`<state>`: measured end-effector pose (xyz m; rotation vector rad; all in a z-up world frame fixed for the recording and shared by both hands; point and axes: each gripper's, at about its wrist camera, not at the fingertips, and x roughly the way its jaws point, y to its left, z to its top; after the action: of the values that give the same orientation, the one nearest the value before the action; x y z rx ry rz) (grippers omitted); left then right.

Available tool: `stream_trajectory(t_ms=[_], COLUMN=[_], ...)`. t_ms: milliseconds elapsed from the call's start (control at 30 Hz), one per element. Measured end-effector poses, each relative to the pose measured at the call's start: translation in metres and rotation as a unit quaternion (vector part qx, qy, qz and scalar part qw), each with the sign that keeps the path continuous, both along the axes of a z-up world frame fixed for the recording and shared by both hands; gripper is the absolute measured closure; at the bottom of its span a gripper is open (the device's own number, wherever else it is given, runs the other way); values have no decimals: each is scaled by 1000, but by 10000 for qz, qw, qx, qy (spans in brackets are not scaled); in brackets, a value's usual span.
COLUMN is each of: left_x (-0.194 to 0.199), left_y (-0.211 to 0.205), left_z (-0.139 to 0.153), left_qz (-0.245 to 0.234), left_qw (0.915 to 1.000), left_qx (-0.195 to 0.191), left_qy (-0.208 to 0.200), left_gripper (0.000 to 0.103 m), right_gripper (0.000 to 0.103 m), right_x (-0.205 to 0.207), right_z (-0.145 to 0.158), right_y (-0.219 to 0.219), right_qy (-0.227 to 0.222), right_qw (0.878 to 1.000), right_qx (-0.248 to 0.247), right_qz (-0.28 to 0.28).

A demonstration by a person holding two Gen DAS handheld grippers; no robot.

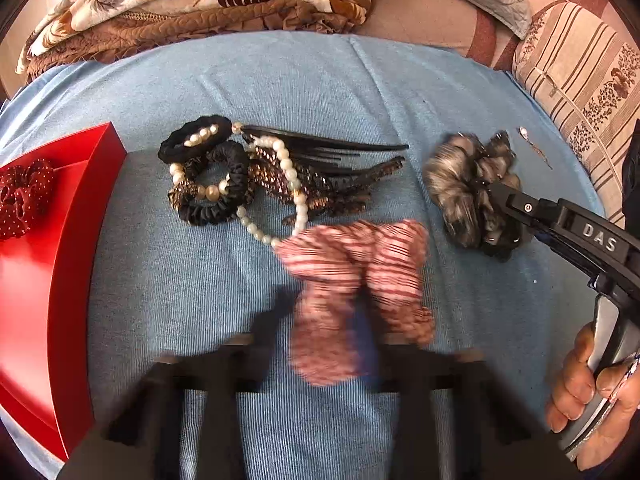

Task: Organize jewelry
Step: 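Grasp the red plaid scrunchie with left tool while right grasps dark sheer scrunchie, then carry both scrunchies into the red tray and open both tools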

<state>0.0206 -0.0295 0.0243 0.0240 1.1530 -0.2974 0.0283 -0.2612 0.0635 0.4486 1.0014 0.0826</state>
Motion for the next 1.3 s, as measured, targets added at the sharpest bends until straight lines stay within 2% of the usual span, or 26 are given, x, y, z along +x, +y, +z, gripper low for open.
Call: stream_trajectory(t_ms=[100,333,533,667,867,1000,1167,1300], left_x=[-7,-47,-71,-78,-79,-64,-43,-26], left_y=[4,21,71,115,201,259,298,321], left_z=[5,42,71,83,92,94,88,70], left_qz=[-11,-143,174,510,1255,1723,2064,2285], left_qw=[9999,9991,9974,9955,9883,9819,9754,9715], left_qx=[-94,-173,-346,-289,24,90,42,93], left_qy=[45,-353,-613,-738,-862,-781,-775,-629], left_gripper=[96,96,96,96,96,96,95,95], right_gripper=[89,91,91,91,91,91,91,91], right_x=[-4,-28,-53,-70,-69,-55,-32,-17], right_z=[4,22,49,70,98,101,95,83], right_y=[3,6,10,29,90,142,216,257], right_qy=[-93,-361,-675,-858,-1003,-905,-764,-548], right_qw=[9999,9991,9974,9961,9914,9874,9797,9755], right_qx=[118,173,-109,-195,-230,-71,-118,-133], right_qz=[35,-123,-209,27,810,1300,1852,2125])
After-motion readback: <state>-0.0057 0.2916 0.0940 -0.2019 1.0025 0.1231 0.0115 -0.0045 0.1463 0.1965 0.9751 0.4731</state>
